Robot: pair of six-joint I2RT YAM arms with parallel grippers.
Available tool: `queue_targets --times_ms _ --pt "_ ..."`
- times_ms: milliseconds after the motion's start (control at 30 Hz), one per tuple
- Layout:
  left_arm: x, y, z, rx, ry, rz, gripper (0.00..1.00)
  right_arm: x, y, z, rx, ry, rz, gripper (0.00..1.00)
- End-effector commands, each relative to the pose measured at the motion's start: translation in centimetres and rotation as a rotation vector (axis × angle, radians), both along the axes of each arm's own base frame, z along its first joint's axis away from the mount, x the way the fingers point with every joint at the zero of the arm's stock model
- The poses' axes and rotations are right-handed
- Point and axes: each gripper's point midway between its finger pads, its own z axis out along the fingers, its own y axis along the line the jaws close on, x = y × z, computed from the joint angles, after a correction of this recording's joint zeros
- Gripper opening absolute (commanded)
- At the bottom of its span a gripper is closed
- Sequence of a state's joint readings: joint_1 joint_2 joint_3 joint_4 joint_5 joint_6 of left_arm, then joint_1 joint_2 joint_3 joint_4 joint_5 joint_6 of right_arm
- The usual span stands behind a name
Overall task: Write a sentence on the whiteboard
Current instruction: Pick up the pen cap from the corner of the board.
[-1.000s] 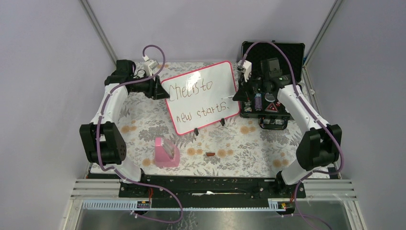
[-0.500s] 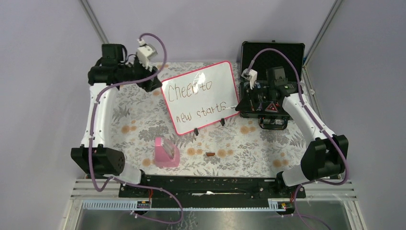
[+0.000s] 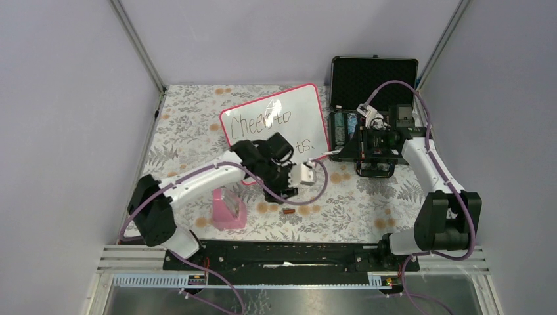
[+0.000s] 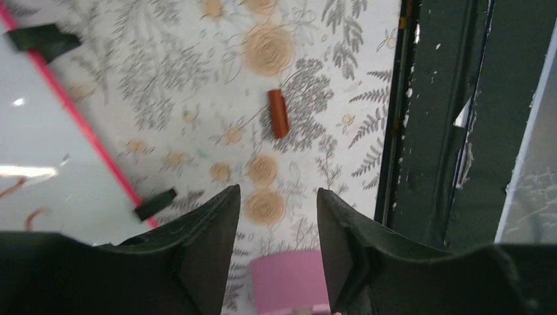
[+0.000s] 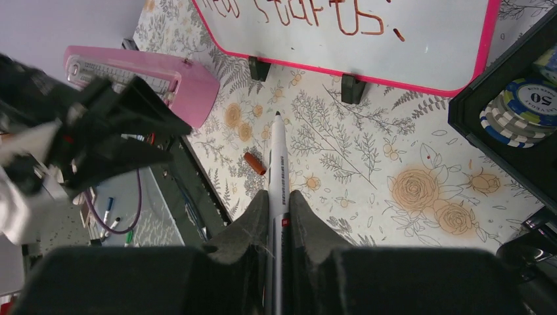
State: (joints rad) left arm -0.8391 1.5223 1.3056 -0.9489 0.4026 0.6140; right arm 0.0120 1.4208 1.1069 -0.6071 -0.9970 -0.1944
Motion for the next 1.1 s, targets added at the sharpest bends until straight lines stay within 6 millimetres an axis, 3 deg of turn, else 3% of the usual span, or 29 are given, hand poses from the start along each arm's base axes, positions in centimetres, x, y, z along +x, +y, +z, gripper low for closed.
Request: queue_targets --times_ms 0,200,367,533,767,1067 --pt "-0.5 -4.0 -2.7 -0.048 -0.043 -0.005 0.52 0.1 0.3 0.6 0.041 -0.017 -0.011 0.00" --pt "-3.1 -5.5 -7.7 -0.035 0.007 0.008 0.47 0.6 -0.8 0.9 0.032 -0.037 -0.047 0.00" --pt "-2.8 -5.2 -10.0 -0.002 -0.006 0.042 0.42 0.5 -0.8 0.8 0.031 -0.040 -0.046 0.00" --pt "-2.4 -4.9 -10.9 0.014 -0.027 0.061 0.36 0.4 -0.8 0.8 0.033 -0.036 -0.044 0.00" --pt "-1.5 -4.5 -10.5 0.026 -0.074 0.077 0.31 0.3 -0.7 0.7 0.041 -0.033 -0.038 0.00" --pt "-1.7 -3.2 -13.1 0.115 -0.055 0.075 0.30 0.2 -0.7 0.8 0.040 -0.038 -0.037 0.00"
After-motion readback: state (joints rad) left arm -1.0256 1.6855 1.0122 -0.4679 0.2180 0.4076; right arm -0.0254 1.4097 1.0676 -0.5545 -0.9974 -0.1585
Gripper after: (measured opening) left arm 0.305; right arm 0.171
